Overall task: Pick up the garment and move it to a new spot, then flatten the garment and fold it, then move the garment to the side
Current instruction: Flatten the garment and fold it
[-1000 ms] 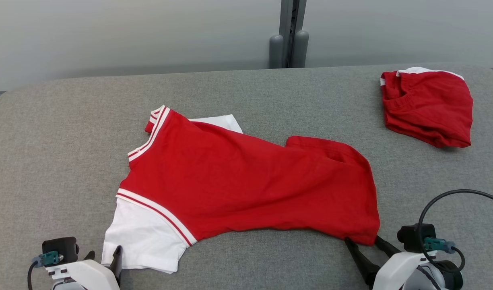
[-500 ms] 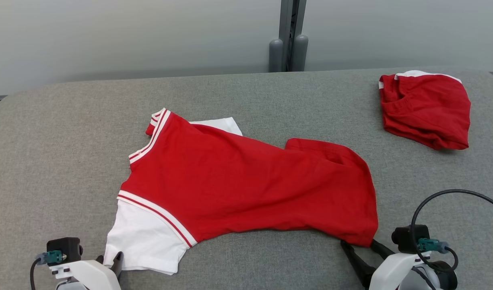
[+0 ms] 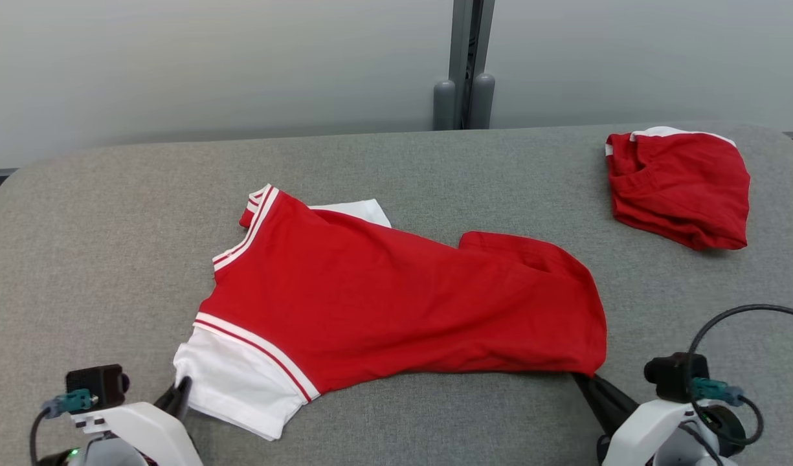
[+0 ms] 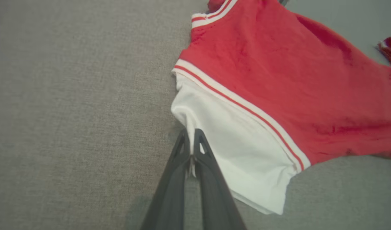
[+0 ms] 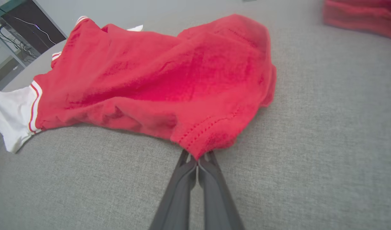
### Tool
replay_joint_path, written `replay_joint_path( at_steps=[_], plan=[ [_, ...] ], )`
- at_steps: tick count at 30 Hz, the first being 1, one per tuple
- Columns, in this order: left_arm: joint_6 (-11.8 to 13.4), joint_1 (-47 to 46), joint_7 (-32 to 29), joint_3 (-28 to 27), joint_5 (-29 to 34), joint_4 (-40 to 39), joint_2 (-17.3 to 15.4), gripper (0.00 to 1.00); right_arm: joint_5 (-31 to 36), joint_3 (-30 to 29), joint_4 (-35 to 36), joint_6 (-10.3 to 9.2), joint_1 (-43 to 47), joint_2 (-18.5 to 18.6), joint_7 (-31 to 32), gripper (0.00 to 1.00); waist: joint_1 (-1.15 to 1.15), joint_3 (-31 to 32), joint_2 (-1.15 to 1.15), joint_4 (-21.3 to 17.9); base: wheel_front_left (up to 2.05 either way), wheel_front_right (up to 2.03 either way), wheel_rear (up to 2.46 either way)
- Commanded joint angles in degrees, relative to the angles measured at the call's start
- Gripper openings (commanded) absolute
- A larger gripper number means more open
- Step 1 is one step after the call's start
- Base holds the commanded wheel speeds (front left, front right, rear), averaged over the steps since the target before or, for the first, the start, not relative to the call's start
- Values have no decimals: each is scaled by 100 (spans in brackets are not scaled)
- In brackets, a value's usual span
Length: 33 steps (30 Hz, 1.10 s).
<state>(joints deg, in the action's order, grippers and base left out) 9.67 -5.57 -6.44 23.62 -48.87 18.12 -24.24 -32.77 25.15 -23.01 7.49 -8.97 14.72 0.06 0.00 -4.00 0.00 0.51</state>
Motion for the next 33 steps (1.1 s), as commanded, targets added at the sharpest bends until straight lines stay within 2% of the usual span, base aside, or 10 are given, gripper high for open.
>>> replay_joint_path(
  at_steps=[1,6,12,19,26,33],
  plan=[
    [75,75,39,-66,57,-134,-111,0,-94,41,92,2,24,102,-21,0,0,44,0,5,0,0,0],
    [362,326,8,-245,92,-951,-384,0,-537,150,624,2,283,492,150,0,0,189,0,38,0,0,0],
    [850,791,-278,-353,166,-2050,-734,0,-899,-43,1401,2,836,936,415,0,0,352,0,100,0,0,0],
    [1156,1068,-541,-317,206,-2789,-885,0,-1163,-266,2120,3,1252,1119,852,0,0,422,0,151,0,0,0],
    [1267,912,-643,-283,319,-3197,-972,0,-1300,-473,2697,3,1325,1186,1208,0,0,352,0,190,0,0,0],
    [1213,486,-662,-332,470,-3309,-1064,0,-1155,-689,2992,3,1013,1191,1251,0,0,64,0,156,0,0,0]
  ],
)
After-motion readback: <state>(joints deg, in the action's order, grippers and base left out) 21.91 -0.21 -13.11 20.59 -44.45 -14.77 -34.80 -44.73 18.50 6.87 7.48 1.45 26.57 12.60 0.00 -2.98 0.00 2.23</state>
